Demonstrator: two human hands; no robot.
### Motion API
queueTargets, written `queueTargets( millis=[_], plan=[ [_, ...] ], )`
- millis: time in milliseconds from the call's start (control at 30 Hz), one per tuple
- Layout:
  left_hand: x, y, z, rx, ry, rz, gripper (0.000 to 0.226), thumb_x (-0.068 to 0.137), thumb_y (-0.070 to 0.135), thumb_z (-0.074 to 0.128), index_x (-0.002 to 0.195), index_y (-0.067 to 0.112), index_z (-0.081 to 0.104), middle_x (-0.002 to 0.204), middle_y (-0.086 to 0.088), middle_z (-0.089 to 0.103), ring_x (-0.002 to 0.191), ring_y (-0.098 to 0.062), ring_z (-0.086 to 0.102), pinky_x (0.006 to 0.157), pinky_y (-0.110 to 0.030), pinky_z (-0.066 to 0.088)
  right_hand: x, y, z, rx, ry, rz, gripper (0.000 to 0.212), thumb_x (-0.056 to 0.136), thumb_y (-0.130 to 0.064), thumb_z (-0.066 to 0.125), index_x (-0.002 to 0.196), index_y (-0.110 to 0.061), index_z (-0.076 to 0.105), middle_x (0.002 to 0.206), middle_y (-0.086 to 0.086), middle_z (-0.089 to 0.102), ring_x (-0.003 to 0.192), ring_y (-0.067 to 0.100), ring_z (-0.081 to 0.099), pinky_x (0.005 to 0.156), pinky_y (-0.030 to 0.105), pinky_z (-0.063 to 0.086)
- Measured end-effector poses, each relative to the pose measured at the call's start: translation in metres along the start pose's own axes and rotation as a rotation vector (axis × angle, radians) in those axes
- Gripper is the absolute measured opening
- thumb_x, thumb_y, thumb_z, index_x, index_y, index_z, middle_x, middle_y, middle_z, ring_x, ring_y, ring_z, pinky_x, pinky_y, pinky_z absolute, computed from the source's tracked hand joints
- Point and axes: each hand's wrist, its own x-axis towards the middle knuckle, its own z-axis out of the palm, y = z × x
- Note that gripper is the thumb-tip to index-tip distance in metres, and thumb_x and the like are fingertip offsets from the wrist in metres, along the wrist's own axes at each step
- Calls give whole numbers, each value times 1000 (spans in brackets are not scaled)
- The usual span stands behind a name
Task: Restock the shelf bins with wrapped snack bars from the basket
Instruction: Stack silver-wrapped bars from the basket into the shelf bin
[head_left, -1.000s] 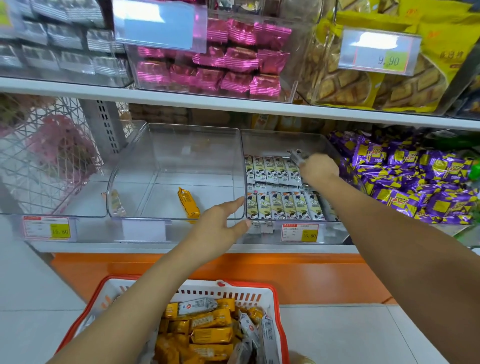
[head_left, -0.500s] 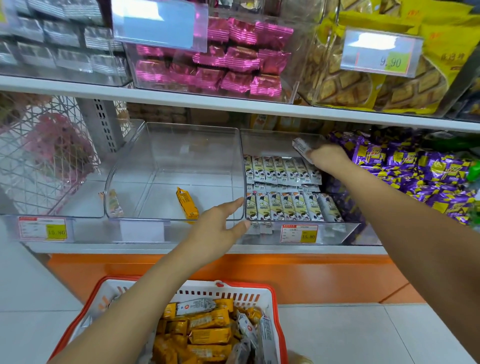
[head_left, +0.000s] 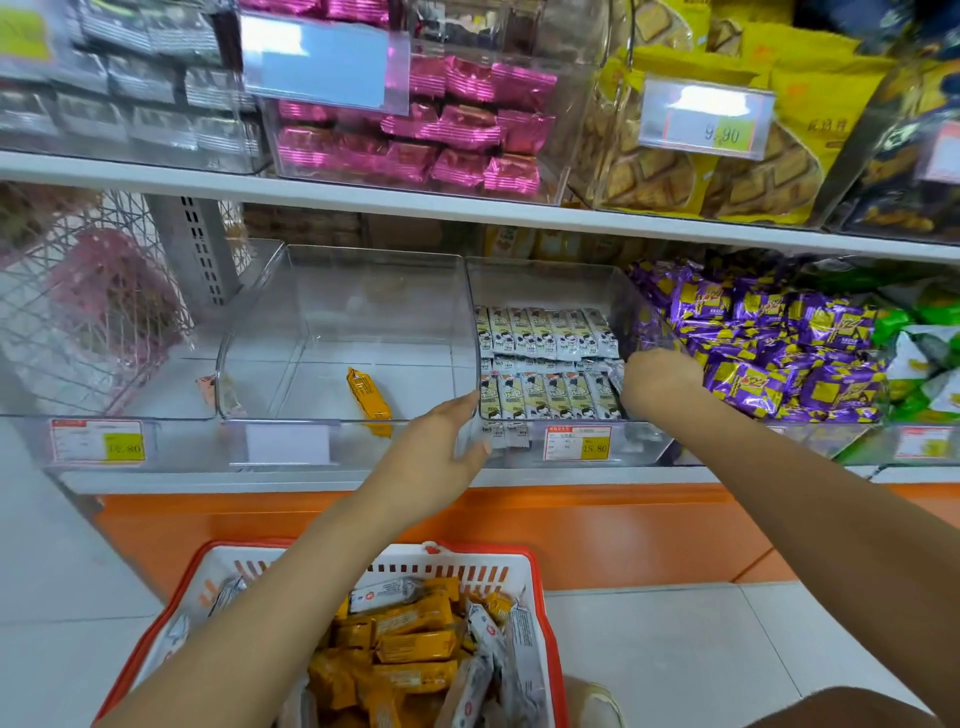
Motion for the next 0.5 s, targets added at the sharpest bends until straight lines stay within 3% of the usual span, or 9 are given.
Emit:
queueTargets(
  millis=[167,233,333,400,500],
  plan=[
    [-17,-15,0,17,18,61,53,97,26,50,147,23,33,149,9,36,138,-7,30,102,-7,14,-14,-5,-4,71,67,-8,17,92,-10,50,102,-8,63,80,4,55,77,24,54,64,29,42],
    [-28,-24,0,12,60,81,42,97,24,50,139,21,47,135,13,48,126,-3,42,101,-9,24,-26,-13,-9,168,158,-38,14,94,-15,51,92,-7,63,79,6,53,72,26,52,62,29,41],
    [-46,-36,0,1,95,71,18,96,25,51,100,18,67,98,10,67,88,-4,60,79,-19,45,-57,-31,-12,349,224,-143,29,94,-22,51,69,-8,48,73,6,53,66,24,50,60,28,37],
    [-59,-49,0,111,32,23,24,96,27,50,77,18,61,68,6,60,63,-4,53,59,-19,40,-81,-50,-2,498,174,-237,38,93,-26,52,61,-10,40,63,3,46,57,20,45,55,27,34],
    [-80,-79,4,317,-214,-91,29,96,27,49,67,24,50,60,9,51,56,-3,49,51,-14,30,-108,-85,34,518,-15,-325,34,94,-31,54,66,-14,44,67,1,47,61,18,47,51,26,35]
  ],
)
